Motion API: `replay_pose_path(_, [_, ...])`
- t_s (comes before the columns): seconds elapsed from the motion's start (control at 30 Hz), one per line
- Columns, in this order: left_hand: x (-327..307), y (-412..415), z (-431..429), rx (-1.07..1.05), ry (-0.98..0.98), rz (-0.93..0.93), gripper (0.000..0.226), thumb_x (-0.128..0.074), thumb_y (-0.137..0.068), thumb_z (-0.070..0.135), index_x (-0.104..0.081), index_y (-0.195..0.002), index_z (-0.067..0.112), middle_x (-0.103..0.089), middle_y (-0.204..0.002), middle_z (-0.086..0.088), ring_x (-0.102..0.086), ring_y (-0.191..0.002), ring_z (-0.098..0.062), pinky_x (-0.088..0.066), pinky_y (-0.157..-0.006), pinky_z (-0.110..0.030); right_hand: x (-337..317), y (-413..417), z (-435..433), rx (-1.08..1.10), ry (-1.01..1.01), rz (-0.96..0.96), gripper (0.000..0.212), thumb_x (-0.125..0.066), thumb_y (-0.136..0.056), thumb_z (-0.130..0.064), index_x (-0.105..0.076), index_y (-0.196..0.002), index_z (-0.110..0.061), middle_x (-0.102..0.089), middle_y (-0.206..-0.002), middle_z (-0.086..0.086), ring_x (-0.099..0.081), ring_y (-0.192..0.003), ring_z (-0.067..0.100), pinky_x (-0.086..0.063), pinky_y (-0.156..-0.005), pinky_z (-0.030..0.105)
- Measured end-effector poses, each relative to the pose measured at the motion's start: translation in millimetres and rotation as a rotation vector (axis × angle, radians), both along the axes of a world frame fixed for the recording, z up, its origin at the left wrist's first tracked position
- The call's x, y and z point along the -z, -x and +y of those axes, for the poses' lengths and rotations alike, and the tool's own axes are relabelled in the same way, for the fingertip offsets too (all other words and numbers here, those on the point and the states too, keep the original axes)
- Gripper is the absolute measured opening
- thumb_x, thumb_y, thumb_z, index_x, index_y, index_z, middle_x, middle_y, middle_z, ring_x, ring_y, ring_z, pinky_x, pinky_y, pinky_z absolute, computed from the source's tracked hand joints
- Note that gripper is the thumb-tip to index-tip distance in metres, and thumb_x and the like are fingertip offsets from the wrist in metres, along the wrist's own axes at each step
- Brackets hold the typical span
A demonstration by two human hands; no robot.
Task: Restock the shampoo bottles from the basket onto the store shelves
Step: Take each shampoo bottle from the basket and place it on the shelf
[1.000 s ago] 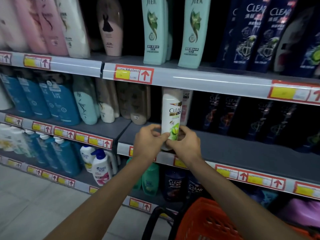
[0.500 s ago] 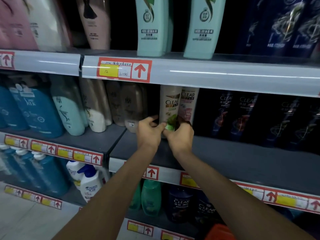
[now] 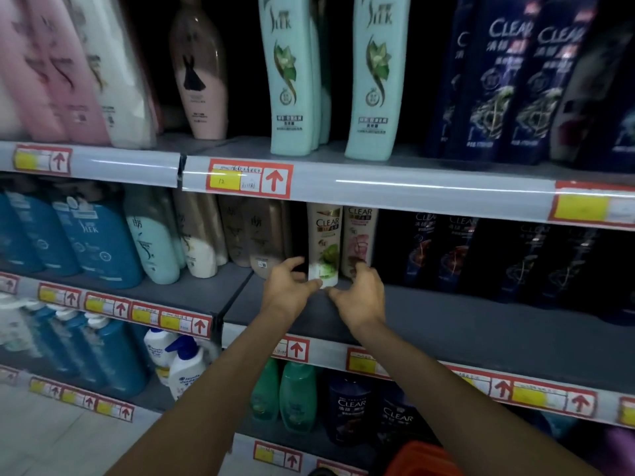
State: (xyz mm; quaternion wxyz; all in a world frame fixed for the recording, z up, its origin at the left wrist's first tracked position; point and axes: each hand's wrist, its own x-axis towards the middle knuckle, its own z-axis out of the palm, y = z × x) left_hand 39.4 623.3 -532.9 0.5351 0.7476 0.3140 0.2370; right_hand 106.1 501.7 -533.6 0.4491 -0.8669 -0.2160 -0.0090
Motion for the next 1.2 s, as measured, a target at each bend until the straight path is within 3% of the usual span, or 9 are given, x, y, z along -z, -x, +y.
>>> replay_pose_path(0.13, [-25.2, 30.0, -20.9, 0.094, -0.230, 0.143, 0.066, -0.081, -0.088, 0.013, -0.053, -0.147, 0.015, -0.064, -0.127, -0.002, -0.058, -0.124, -0.018, -0.047, -0.101, -0.028, -27.1, 14.5, -43.2, -0.118, 0.100, -0.048, 0.070, -0.081, -0.084, -0.026, -0.046, -0.144, -0.015, -0.048, -0.135, 0.008, -0.053, -0.123, 0.025, -0.044, -0.095, 0.027])
replay_pose_path(0.23, [-48.2, 54.9, -46.5, 0.149, -0.379, 0.244, 0.067, -0.076, -0.089, 0.033, -0.050, -0.150, 0.027, -0.061, -0.143, -0.003, -0.057, -0.130, -0.022, -0.049, -0.108, -0.038, -49.9, 24.5, -77.8, -0.185, 0.166, -0.071, 0.079, -0.082, -0.083, -0.033, -0.041, -0.150, -0.021, -0.044, -0.140, 0.008, -0.050, -0.129, 0.026, -0.045, -0.099, 0.031])
replay_pose_path(0.37, [-76.7, 89.2, -91.4, 0.192, -0.576, 0.392, 0.074, -0.064, -0.084, 0.057, -0.044, -0.152, 0.039, -0.052, -0.154, 0.002, -0.055, -0.135, -0.025, -0.051, -0.106, -0.044, -68.9, 39.5, -127.5, -0.234, 0.251, -0.080, 0.100, -0.083, -0.075, -0.053, -0.031, -0.156, -0.024, -0.034, -0.152, 0.008, -0.038, -0.142, 0.027, -0.042, -0.112, 0.038])
replay_pose_path(0.57, [-90.0, 120.0, -157.6, 0.336, -0.818, 0.554, 0.085, -0.053, -0.091, 0.071, -0.021, -0.163, 0.039, -0.020, -0.171, 0.002, -0.023, -0.156, -0.023, -0.035, -0.119, -0.049, -84.1, 67.8, -208.2, -0.294, 0.389, -0.113, 0.125, -0.078, -0.066, -0.073, -0.011, -0.162, -0.030, -0.006, -0.168, 0.011, -0.008, -0.156, 0.029, -0.023, -0.124, 0.045])
replay_pose_path(0.77, [-62.0, 132.6, -225.0, 0.477, -0.951, 0.575, 0.096, -0.039, -0.080, 0.083, -0.011, -0.162, 0.043, -0.012, -0.173, 0.001, -0.009, -0.159, -0.024, -0.028, -0.122, -0.058, -78.6, 82.2, -293.2, -0.305, 0.569, -0.175, 0.125, -0.073, -0.073, -0.073, 0.003, -0.163, -0.030, 0.005, -0.168, 0.014, 0.006, -0.156, 0.034, -0.016, -0.125, 0.051])
replay_pose_path(0.9, [-35.3, 142.5, -259.2, 0.548, -0.955, 0.536, 0.090, -0.047, -0.088, 0.078, -0.009, -0.163, 0.045, -0.007, -0.174, 0.005, -0.007, -0.160, -0.023, -0.024, -0.125, -0.051, -56.8, 87.8, -350.1, -0.369, 0.633, -0.171, 0.117, -0.075, -0.079, -0.060, -0.001, -0.163, -0.026, -0.007, -0.167, 0.016, -0.008, -0.156, 0.032, -0.025, -0.122, 0.044])
replay_pose_path(1.03, [5.5, 150.8, -290.3, 0.635, -0.919, 0.556, 0.090, -0.041, -0.082, 0.079, -0.017, -0.161, 0.045, -0.014, -0.172, 0.005, -0.018, -0.158, -0.021, -0.031, -0.123, -0.048, -10.1, 106.9, -400.6, -0.435, 0.737, -0.033, 0.108, -0.074, -0.084, -0.049, -0.006, -0.163, -0.020, -0.019, -0.160, 0.018, -0.026, -0.150, 0.035, -0.032, -0.119, 0.039])
replay_pose_path(1.2, [58.5, 151.6, -320.9, 0.772, -0.869, 0.674, 0.091, -0.040, -0.078, 0.076, -0.020, -0.160, 0.044, -0.020, -0.168, 0.011, -0.029, -0.152, -0.021, -0.039, -0.118, -0.044, 52.5, 119.1, -434.8, -0.563, 0.910, 0.211, 0.105, -0.076, -0.084, -0.047, -0.010, -0.162, -0.022, -0.022, -0.162, 0.017, -0.034, -0.146, 0.036, -0.036, -0.117, 0.039])
